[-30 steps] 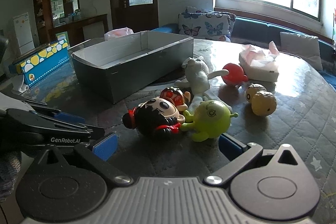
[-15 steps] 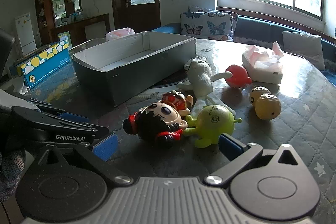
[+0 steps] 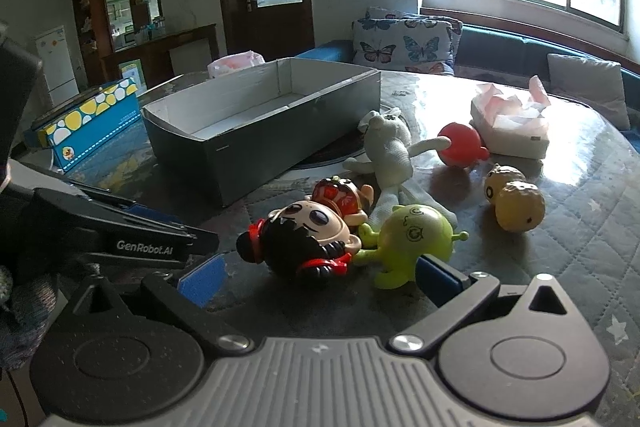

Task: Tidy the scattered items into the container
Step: 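Move the left gripper toward the red-and-black cartoon doll figure, then close the left gripper on the cartoon doll figure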

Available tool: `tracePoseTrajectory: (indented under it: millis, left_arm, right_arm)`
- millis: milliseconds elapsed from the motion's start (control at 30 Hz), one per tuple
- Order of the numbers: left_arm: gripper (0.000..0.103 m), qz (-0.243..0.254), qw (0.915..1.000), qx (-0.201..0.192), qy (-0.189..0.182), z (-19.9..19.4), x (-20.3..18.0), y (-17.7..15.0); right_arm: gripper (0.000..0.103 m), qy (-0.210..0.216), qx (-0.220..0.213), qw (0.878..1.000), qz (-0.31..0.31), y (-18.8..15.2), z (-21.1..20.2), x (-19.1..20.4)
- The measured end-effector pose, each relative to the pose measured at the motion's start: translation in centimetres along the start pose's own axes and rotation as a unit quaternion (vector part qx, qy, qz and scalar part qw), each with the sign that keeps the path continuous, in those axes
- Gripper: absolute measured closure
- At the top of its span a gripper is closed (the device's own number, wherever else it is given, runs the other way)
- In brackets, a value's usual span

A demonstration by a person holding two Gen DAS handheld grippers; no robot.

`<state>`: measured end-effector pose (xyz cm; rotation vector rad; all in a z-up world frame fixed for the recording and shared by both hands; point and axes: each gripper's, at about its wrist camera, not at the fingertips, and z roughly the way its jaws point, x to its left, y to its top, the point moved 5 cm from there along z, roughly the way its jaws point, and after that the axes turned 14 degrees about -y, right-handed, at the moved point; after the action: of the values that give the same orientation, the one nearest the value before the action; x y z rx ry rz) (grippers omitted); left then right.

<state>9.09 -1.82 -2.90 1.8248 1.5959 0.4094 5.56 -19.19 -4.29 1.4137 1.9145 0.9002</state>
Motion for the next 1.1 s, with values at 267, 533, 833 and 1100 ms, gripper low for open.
tracePoseTrajectory:
  millis: [267,533,833,1100]
  left_arm:
    - [0.062,-0.001,1.0000,0.001,-0.003,0.0,0.2,0.4]
    - [0.062,0.001,0.9998,-0.002,-0.021,-0.7,0.1,1.2]
    - [0.062,0.009,0.9969,-0.015,-0.077,-1.9,-1.0,2.5]
    - [0.062,0.009,0.9865,-0.004,-0.164,-1.6,-2.8,3.8]
  right_arm:
    - [0.005,0.014,0.001,1.000,-0.013,0.0,-0.2,0.5]
    - [0.009,0.024,0.010,0.999,-0.018,-0.1,0.2,1.1]
    - [0.014,0.032,0.019,0.999,-0.019,0.1,1.5,1.4]
    - [0.020,0.040,0.024,0.999,-0.018,0.5,2.5,1.5]
